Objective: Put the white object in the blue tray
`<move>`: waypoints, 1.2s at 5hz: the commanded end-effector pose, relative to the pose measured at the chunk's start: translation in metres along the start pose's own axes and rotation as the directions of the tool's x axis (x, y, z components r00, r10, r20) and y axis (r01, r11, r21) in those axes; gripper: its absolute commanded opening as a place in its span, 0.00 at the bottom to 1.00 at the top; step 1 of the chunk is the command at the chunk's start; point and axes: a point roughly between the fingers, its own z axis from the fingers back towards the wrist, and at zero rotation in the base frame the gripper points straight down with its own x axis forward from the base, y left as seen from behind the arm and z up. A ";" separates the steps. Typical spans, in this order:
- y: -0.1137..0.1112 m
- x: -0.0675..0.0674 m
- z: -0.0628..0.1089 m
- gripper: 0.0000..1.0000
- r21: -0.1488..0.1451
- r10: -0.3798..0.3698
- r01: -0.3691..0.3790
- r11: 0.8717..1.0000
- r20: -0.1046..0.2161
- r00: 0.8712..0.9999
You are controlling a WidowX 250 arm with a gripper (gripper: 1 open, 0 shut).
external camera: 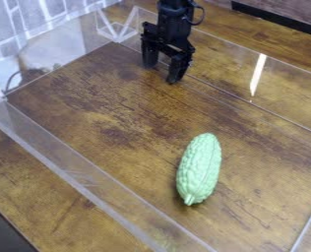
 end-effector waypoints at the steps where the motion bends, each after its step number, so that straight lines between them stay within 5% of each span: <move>1: -0.005 -0.003 -0.004 1.00 -0.006 -0.004 0.004 1.000 0.004 1.000; 6: -0.024 0.005 0.007 1.00 -0.011 -0.019 0.020 1.000 0.101 0.995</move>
